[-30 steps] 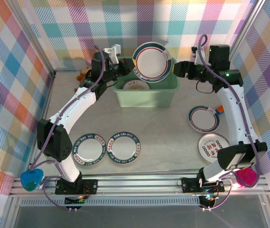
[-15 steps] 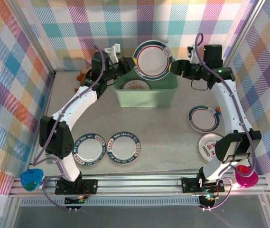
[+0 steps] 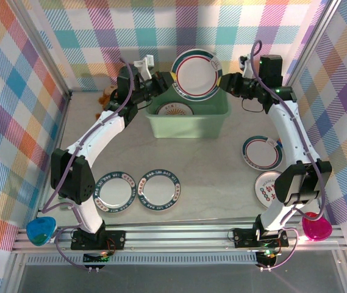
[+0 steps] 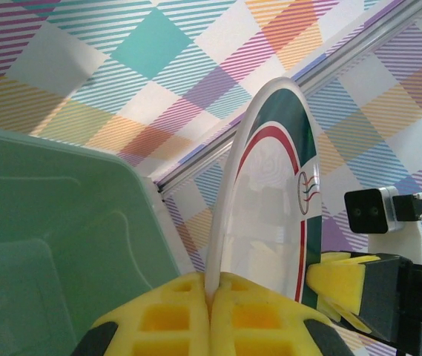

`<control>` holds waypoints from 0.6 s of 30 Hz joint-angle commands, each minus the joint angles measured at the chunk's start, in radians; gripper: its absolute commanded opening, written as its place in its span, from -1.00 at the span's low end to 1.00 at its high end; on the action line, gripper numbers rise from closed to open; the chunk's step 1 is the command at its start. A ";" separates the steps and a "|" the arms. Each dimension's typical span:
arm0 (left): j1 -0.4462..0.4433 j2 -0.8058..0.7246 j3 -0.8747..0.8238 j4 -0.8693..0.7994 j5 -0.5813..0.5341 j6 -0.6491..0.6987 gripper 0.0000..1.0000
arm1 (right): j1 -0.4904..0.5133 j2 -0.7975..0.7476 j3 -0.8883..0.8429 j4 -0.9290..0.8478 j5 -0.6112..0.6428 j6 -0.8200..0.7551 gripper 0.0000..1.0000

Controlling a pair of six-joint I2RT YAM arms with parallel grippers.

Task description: Place the plates into the plastic bin on the countertop

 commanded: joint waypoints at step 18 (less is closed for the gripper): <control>0.007 -0.069 0.026 -0.201 -0.072 0.155 -0.02 | 0.010 0.088 0.039 0.092 -0.041 0.086 -1.00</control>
